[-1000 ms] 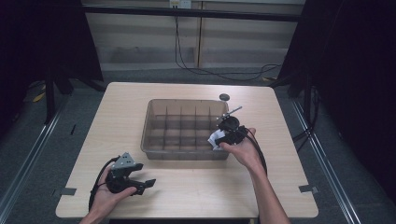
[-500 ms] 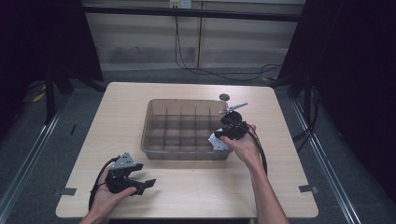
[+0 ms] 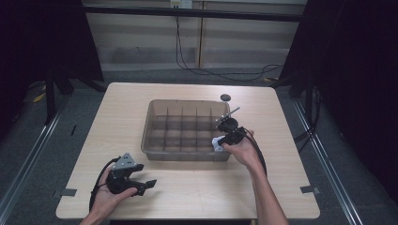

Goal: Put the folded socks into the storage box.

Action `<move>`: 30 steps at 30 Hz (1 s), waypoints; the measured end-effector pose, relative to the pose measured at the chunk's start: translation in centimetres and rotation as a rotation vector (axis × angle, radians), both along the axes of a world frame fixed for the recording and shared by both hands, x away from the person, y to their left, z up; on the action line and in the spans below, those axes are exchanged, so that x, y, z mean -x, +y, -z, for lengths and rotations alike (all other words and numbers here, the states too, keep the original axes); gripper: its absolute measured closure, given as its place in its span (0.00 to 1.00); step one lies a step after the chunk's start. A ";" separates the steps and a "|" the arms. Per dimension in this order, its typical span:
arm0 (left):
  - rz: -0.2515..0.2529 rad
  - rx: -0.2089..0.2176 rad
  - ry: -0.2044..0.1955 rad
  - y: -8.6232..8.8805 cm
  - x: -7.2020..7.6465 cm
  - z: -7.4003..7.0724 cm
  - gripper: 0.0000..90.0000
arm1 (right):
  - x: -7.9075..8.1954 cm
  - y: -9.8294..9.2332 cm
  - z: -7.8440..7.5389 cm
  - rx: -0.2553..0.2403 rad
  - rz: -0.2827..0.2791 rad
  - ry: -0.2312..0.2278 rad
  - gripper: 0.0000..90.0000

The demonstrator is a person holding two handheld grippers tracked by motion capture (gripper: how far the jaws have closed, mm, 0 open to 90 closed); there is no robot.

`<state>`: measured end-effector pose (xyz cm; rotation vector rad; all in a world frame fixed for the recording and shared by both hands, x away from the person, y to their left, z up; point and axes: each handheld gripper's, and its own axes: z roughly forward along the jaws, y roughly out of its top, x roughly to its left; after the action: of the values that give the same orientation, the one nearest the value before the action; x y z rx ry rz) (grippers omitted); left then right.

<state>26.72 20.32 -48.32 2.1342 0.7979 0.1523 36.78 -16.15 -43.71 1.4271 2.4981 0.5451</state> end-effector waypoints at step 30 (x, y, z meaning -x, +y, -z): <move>-0.019 0.006 -0.003 0.5 -0.1 0.0 0.22 | 1.2 -1.4 -1.1 -0.152 0.038 -0.150 0.58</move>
<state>26.85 20.83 -48.36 2.1205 0.8165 0.1629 35.57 -17.52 -42.59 1.4251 2.3511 0.8180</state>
